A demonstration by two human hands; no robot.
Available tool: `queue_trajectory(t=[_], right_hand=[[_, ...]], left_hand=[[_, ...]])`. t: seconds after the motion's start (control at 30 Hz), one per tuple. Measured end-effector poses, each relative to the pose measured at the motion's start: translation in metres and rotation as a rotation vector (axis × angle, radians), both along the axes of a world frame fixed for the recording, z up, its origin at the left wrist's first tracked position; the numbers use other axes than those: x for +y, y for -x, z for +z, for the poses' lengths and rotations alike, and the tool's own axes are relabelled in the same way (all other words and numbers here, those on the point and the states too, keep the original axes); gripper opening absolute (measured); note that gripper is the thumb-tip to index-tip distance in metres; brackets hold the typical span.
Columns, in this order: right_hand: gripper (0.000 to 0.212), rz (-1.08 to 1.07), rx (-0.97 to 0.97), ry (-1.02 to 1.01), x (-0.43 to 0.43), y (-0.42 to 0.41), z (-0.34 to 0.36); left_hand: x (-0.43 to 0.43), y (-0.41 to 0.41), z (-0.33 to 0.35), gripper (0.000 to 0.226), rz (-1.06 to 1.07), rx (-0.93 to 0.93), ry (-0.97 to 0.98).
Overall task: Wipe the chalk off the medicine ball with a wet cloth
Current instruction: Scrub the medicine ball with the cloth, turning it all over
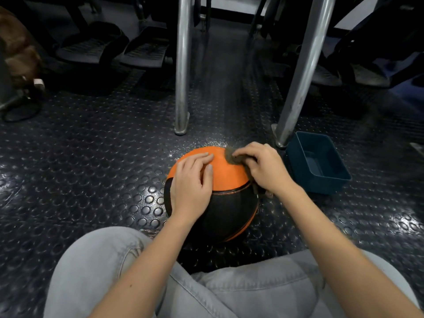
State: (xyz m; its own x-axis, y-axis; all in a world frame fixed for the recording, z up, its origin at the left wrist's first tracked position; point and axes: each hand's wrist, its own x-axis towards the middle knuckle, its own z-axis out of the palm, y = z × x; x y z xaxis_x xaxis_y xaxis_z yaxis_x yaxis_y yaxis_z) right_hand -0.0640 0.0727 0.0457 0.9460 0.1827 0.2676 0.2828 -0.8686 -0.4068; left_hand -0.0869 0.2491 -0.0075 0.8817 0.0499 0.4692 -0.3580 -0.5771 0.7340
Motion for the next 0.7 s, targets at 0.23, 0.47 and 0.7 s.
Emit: queue_trajectory(t=[0.23, 0.47, 0.7], right_hand=[[0.037, 0.156, -0.138, 0.006, 0.007, 0.045, -0.008], [0.038, -0.103, -0.001, -0.077, -0.009, 0.014, -0.011], [0.036, 0.130, -0.116, -0.014, 0.007, 0.039, -0.013]], left_hand=[[0.004, -0.001, -0.003, 0.042, -0.038, -0.048, -0.004], [-0.010, 0.007, 0.000, 0.041, -0.028, -0.052, -0.040], [0.005, 0.002, -0.005, 0.038, -0.049, -0.053, 0.017]])
